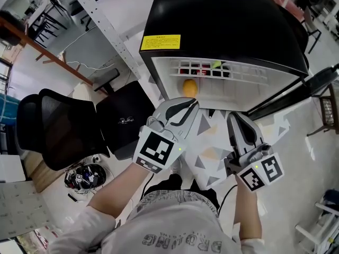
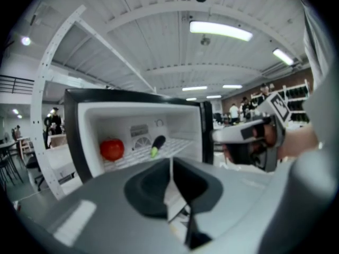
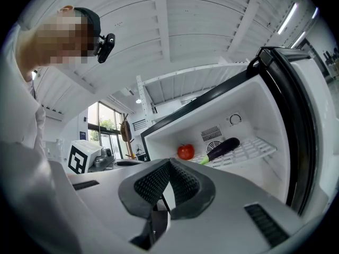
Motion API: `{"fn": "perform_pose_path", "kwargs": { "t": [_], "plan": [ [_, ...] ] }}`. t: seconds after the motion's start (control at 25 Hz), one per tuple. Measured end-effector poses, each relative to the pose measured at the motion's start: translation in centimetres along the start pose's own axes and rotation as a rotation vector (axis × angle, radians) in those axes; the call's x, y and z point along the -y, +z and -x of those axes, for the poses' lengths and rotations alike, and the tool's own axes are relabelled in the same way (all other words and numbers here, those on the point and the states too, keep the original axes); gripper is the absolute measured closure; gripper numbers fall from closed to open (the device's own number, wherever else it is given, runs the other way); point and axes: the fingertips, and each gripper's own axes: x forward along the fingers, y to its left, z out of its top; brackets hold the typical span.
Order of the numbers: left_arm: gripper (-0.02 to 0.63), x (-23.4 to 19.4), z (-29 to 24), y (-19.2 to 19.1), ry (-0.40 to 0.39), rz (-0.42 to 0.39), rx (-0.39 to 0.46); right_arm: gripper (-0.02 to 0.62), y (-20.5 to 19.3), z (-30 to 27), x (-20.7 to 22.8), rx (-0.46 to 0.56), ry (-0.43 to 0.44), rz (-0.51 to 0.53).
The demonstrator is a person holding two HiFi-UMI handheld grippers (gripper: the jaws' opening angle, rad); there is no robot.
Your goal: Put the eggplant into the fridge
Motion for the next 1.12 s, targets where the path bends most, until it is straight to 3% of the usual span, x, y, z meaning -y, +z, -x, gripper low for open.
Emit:
{"fn": "perform_pose_path", "kwargs": {
  "t": [0.84,1.12],
  "plan": [
    [0.598,-1.3,3.0,-1.9,-0.039,0.075,0.076,0.595,-1.6,-0.7,-1.1,-0.064,-0.037,0.036],
    [0.598,-0.6,3.5,-2.0,-0.066,0.064,0.103,0.595,-1.9,-0.5,-1.3,-0.08,-0.028,0.044]
  ]
}}
